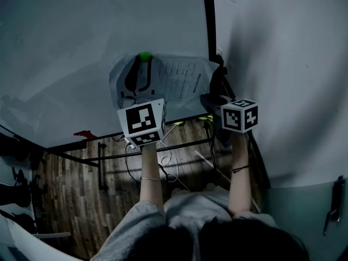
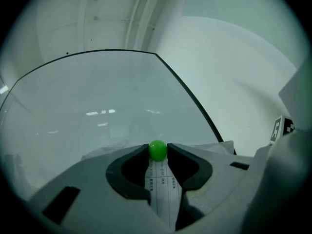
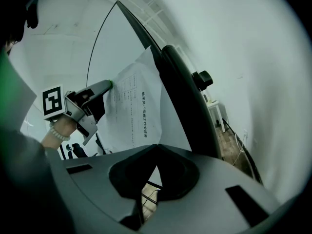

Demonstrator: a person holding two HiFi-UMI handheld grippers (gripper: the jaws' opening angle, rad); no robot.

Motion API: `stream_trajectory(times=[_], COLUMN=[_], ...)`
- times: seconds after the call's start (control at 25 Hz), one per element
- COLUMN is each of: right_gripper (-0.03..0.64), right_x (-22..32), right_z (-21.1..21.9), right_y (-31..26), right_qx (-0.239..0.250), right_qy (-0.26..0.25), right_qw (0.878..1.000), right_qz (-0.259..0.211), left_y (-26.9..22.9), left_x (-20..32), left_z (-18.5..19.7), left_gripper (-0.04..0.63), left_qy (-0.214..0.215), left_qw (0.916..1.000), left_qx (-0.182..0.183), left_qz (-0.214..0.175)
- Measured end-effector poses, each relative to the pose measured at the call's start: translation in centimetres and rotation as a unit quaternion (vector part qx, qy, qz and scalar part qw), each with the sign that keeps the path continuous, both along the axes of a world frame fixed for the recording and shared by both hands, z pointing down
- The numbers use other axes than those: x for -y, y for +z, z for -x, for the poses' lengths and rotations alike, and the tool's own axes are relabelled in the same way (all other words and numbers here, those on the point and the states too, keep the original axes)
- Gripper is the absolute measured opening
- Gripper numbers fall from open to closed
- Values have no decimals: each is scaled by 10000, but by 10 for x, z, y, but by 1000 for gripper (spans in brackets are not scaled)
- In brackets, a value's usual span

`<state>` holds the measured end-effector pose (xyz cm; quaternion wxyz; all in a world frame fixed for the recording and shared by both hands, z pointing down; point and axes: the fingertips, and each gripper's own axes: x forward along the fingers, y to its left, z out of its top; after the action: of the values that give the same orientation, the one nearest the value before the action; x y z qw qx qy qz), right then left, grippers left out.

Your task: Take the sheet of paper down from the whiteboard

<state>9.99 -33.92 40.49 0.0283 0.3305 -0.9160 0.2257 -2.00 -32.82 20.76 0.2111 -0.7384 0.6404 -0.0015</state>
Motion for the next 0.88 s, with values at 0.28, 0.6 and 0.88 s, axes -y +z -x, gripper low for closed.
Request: stream_trajectory(times=[0.28, 0.6, 0.88], right_gripper=[0, 0, 0], right_x=[-4, -7, -8], right_z=[-2, -4, -4], right_y=[6, 6, 2], right_qx=[-187, -167, -82], right_qy=[57, -3, -33], right_qw=[9997, 9998, 9999], right_qz=[125, 114, 64], left_y=[-3, -10, -9], left_x=[-3, 0, 1], left_z=[4, 9, 9], left_gripper=[123, 121, 123], left_qy=[-17, -38, -38], left_qw=[9999, 9999, 9999], left_qx=[-105, -85, -88], left_qz=[-54, -109, -110])
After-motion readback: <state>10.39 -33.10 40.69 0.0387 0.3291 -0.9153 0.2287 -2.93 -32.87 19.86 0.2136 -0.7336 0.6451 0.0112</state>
